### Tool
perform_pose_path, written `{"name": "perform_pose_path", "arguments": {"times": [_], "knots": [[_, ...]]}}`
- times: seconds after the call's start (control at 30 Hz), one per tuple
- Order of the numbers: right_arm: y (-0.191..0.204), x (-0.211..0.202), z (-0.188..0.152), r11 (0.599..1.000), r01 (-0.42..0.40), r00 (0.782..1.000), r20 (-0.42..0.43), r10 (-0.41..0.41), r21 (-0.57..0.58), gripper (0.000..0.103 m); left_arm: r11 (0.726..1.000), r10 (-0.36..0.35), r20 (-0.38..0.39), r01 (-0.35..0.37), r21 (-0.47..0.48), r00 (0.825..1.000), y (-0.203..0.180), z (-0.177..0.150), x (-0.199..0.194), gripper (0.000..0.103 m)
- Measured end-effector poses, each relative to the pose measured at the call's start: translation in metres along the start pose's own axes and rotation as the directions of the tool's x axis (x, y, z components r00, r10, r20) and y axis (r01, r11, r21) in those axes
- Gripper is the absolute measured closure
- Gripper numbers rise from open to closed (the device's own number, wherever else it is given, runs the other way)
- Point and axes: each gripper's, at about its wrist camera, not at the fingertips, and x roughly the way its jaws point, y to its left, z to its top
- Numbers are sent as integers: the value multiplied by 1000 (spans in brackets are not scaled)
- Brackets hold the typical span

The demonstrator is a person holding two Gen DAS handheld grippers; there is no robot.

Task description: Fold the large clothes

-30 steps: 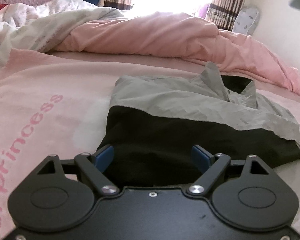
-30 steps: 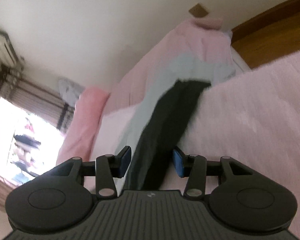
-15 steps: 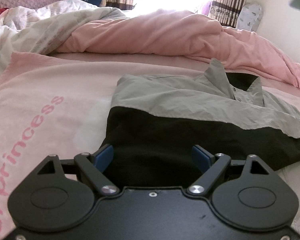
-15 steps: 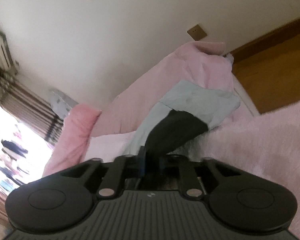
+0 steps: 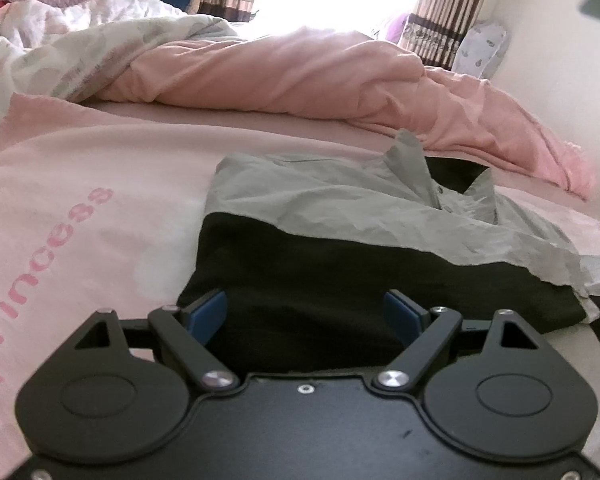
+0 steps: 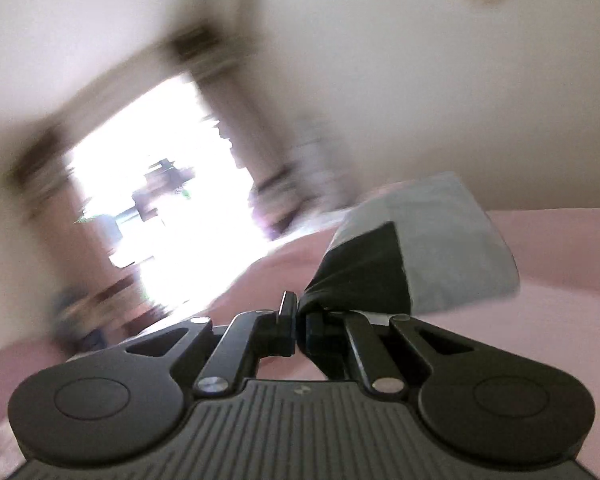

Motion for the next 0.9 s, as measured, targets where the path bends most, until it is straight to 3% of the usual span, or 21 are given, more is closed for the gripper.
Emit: {"name": "perform_pose_path", "arguments": {"times": [0.07, 0.1, 0.17, 0.2, 0.23, 0.3, 0.4, 0.47, 0.67, 0.8, 0.9], "knots": [[60, 12, -26, 988, -142, 988, -67, 138, -65, 95, 1000, -12, 0, 12, -4, 1000, 0, -1, -3, 16], [91, 17, -42, 971, -218, 972, -111, 207, -102, 85, 1000, -17, 0, 17, -6, 1000, 0, -1, -5, 16], [149, 26, -85, 920, -357, 921, -224, 318, -162, 61, 1000, -24, -1, 24, -9, 1000, 0, -1, -8, 16], [172, 31, -108, 892, -412, 888, -303, 347, -186, 40, 1000, -29, -1, 29, -8, 1000, 0, -1, -9, 16], [191, 37, -131, 870, -449, 853, -387, 350, -203, 34, 999, -32, 2, 32, -7, 999, 0, -1, -11, 16], [211, 46, -175, 847, -474, 795, -532, 293, -240, 42, 999, -43, 4, 43, -13, 999, 1, 0, -13, 16], [198, 44, -200, 857, -458, 760, -605, 238, -238, 42, 996, -80, -3, 80, -25, 997, 1, 0, -14, 16], [173, 42, -199, 876, -411, 768, -614, 184, -252, 42, 994, -103, -13, 102, -28, 995, -1, -1, -10, 16], [120, 51, -164, 947, -248, 830, -548, 101, -202, 41, 985, -169, -17, 169, -43, 985, -21, 2, 5, 16], [95, 44, -152, 962, -231, 844, -521, 126, -143, 39, 970, -232, -28, 229, -86, 972, -29, -1, 11, 16], [73, 30, -152, 972, -217, 850, -507, 141, -95, 37, 965, -238, -56, 230, -127, 970, -28, -7, 21, 15]]}}
